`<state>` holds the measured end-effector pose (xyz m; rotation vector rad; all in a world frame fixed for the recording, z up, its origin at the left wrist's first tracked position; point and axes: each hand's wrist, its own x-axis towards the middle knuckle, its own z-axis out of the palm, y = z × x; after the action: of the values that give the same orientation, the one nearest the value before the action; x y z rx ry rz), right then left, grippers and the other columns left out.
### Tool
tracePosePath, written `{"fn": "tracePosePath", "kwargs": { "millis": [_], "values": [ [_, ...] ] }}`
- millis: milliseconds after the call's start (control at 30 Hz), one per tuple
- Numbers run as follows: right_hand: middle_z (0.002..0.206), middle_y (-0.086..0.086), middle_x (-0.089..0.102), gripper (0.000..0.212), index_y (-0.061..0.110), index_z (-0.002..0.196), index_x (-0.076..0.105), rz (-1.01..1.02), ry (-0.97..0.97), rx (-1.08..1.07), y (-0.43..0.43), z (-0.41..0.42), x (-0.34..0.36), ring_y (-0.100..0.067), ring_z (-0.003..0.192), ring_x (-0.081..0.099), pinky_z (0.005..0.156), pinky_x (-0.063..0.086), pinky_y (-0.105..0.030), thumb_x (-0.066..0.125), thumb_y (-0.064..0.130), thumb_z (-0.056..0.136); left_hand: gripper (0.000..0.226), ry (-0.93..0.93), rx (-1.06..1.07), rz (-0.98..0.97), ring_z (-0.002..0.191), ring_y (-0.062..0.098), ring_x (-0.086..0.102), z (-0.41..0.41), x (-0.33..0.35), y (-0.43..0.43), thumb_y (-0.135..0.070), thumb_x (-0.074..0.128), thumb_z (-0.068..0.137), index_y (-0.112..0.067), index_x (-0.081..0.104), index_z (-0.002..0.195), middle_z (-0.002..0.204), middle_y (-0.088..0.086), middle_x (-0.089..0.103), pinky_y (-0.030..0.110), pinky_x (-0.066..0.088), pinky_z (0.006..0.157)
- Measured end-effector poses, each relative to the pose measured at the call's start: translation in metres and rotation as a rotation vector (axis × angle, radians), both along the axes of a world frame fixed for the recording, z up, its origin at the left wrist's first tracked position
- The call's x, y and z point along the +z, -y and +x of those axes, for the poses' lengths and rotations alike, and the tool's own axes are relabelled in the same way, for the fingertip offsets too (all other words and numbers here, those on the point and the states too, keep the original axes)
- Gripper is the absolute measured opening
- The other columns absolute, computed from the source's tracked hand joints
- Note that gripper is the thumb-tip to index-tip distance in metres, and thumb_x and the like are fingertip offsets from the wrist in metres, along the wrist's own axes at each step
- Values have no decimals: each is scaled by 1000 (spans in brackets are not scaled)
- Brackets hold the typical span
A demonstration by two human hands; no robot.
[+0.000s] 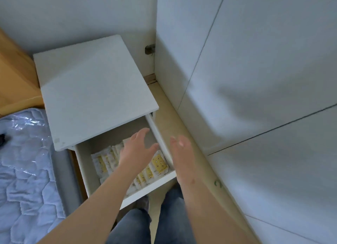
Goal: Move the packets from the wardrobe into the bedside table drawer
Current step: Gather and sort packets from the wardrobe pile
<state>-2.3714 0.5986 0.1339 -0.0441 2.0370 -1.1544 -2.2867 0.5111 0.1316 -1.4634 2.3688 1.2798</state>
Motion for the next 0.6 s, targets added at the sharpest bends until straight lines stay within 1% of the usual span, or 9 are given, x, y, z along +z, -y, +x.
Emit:
{"fn": "tracePosePath", "kwargs": {
  "millis": [67,100,167,233,333,467,600],
  "values": [
    [147,3,39,51,24,142,38,-7,16,-111,-25,4,9,-15,130,40,107,31,-33,48,41,95,56,-33,-99,23,129,18,41,-9,10,-17,-37,55,92,-26,33,142,144,-2,40,32,36,101],
    [146,2,40,49,23,141,39,-12,13,-160,-40,5,13,-15,127,42,107,32,-33,47,41,95,56,-48,-151,36,129,18,41,-14,15,-28,-36,55,92,-26,34,142,144,-2,41,31,36,99],
    [142,1,45,47,21,138,42,-22,10,-301,-70,5,21,-16,123,45,105,35,-33,48,40,95,53,-53,-277,33,129,18,42,-26,23,-54,-36,55,92,-26,37,141,143,-2,43,34,38,103],
    [136,2,49,45,19,135,46,-43,0,-459,-106,3,26,-17,122,47,99,37,-30,49,38,95,51,-41,-427,0,125,19,46,-39,32,-87,-36,53,93,-27,38,140,142,-3,43,39,38,105],
    [129,4,51,43,16,134,47,-83,-3,-637,-162,3,30,-15,115,48,91,35,-26,48,36,96,49,-51,-610,-5,118,22,50,-55,39,-140,-34,52,93,-25,39,140,141,-1,44,35,37,103],
    [126,4,50,43,16,134,45,-116,-16,-888,-265,15,28,-12,113,47,95,36,-27,48,37,96,48,-51,-830,37,123,20,47,-79,40,-239,-31,55,92,-23,42,137,140,2,45,31,36,101],
    [122,4,49,43,18,135,45,-103,-22,-1136,-389,39,29,-9,104,44,90,35,-27,46,37,97,49,-83,-1042,68,127,17,43,-88,46,-365,-31,54,93,-21,41,138,141,2,44,27,33,99]
  ]
}}
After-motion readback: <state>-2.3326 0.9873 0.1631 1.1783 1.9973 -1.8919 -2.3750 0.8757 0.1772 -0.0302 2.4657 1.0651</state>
